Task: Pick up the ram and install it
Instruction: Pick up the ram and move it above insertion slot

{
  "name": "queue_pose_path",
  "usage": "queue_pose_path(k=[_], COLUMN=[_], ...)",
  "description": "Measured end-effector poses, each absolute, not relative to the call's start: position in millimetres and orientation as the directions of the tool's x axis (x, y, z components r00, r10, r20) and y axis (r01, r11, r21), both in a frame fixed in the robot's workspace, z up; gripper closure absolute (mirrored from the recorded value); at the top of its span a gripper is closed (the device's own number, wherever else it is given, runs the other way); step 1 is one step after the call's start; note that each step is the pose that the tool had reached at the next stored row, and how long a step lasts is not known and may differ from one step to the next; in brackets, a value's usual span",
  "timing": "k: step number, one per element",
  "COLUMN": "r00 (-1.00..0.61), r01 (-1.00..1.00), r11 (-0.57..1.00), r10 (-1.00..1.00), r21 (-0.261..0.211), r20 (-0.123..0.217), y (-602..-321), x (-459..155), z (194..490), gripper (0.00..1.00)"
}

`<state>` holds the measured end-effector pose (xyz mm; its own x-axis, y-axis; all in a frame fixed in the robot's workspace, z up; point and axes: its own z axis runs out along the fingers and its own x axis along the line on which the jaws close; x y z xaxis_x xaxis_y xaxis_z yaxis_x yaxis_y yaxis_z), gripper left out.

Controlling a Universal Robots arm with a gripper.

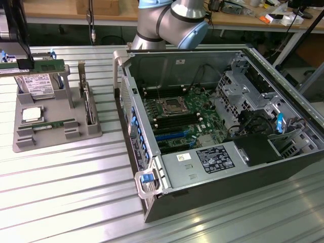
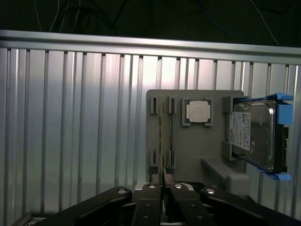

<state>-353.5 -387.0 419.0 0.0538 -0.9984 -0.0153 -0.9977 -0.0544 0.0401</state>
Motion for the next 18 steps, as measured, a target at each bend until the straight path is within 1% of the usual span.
queue_pose_path(k=[18], r00=[0.054], r01=[-0.998], r11=[-0.054], r10=[-0.998], r21=[0.04], r20=[-0.015], y=[-387], x=[-311], z=[419], gripper=[0.87])
